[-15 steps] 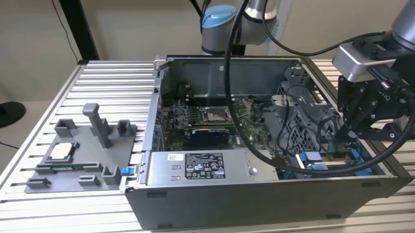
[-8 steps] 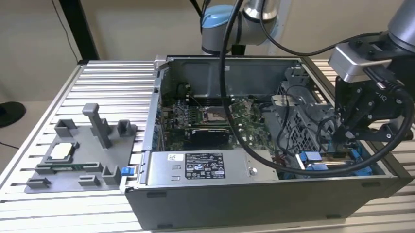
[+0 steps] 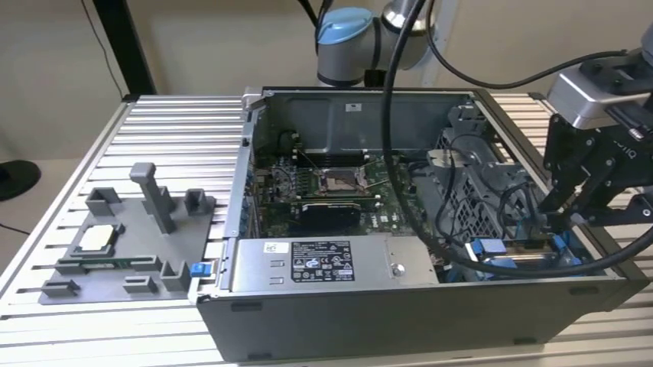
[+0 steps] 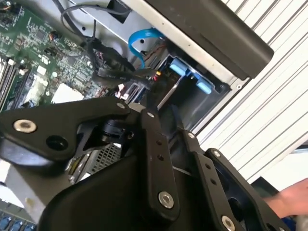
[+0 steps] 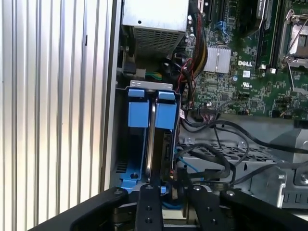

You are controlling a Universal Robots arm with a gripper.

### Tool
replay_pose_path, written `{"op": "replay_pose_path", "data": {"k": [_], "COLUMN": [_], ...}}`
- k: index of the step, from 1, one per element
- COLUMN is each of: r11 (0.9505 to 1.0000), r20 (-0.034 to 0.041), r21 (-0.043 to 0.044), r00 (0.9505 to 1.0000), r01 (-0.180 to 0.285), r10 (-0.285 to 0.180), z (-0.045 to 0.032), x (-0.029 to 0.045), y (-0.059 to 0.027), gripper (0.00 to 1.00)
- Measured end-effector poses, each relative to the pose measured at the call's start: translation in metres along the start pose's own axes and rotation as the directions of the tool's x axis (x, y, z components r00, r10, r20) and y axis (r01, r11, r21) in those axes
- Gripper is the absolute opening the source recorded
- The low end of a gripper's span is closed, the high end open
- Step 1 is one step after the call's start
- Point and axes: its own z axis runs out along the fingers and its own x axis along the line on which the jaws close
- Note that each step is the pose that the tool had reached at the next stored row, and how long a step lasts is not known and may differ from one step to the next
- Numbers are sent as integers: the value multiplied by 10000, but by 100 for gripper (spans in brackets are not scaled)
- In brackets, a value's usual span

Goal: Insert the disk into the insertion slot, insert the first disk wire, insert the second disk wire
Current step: 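Insert the second disk wire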

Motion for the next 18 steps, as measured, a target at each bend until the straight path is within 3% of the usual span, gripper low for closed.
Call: {"op": "replay_pose_path", "data": {"k": [4, 18], "r11": [10000, 10000], "r20": [1, 1], "r21": [0, 2], "r00": [10000, 10000], "r01": [2, 2], "r10": [-2, -2], "z": [2, 41], "x": [2, 2], "y": [-52, -68], "gripper": [100, 100]}}
